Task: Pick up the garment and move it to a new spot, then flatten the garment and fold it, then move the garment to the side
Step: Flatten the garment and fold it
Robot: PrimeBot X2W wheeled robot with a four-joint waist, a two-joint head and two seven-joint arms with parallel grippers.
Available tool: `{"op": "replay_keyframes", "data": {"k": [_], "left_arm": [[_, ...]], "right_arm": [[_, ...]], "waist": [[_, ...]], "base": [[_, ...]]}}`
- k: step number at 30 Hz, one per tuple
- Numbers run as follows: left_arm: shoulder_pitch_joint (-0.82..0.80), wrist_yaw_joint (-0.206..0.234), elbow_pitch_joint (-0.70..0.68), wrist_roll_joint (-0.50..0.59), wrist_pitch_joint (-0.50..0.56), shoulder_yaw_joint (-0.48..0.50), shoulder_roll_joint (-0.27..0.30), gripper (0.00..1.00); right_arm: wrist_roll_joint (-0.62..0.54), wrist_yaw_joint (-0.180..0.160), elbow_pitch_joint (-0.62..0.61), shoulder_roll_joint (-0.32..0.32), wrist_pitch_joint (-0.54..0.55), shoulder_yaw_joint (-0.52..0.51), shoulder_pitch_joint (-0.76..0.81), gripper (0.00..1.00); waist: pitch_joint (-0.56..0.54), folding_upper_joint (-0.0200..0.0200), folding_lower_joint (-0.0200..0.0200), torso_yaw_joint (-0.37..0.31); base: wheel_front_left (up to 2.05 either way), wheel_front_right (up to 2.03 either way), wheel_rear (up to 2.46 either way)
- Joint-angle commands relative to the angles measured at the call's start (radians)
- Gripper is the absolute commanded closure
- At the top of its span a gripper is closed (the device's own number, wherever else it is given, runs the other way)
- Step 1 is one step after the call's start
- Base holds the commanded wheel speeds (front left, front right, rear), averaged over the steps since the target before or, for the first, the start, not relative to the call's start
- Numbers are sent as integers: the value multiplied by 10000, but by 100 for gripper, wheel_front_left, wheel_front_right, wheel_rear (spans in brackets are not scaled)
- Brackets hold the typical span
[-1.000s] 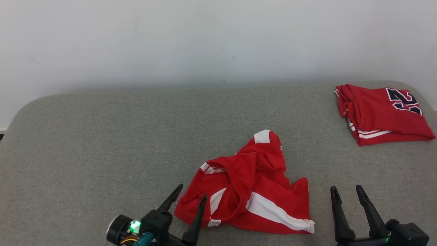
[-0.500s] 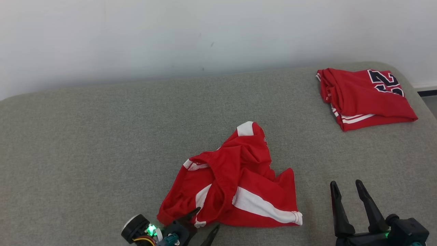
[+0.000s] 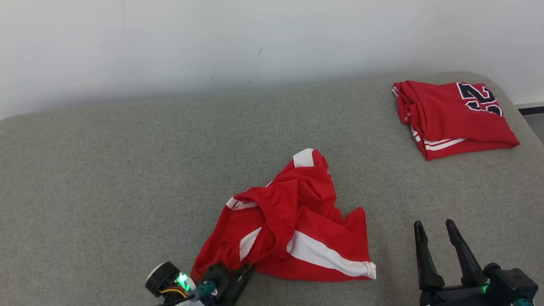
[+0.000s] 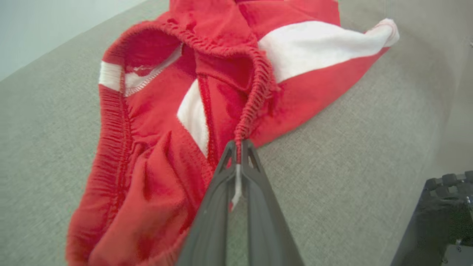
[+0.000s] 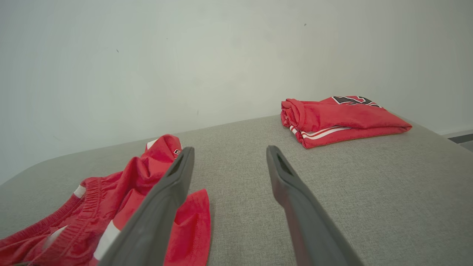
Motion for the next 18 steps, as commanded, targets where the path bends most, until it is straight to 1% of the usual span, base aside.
{"op": "replay_keyframes", "data": {"k": [1,3,6,11,13,18], "left_arm": [[-200,29,-138,-302,-261,219,-139,100],[-257,29,-255,-496,-427,374,-192,100],[-350,47,-672,-1098,-777,913,-262,100],[-441,383,-1198,-1420,-986,1552,51,100],[-326,553,-1231,-1531,-1044,1775,242,100],[204,979,-1129,-2042,-1322,2470,465,100]], "right_arm": [[-48,-28,-52,22,0,-57,-20,0],[-46,-28,-67,23,-1,-76,9,0],[-33,-28,-46,9,0,-118,93,0],[4,-28,-2,-35,0,-175,137,0],[10,-28,44,-71,-1,-152,75,0],[23,-28,126,-135,-1,-155,-46,0]], "waist": [[-5,0,-1,65],[-7,0,-1,118],[-10,0,-1,292],[-25,0,-1,660],[-22,0,-1,759],[29,0,-1,891]], "base": [[0,0,0],[0,0,0],[0,0,0],[0,0,0],[0,0,0],[0,0,0]]}}
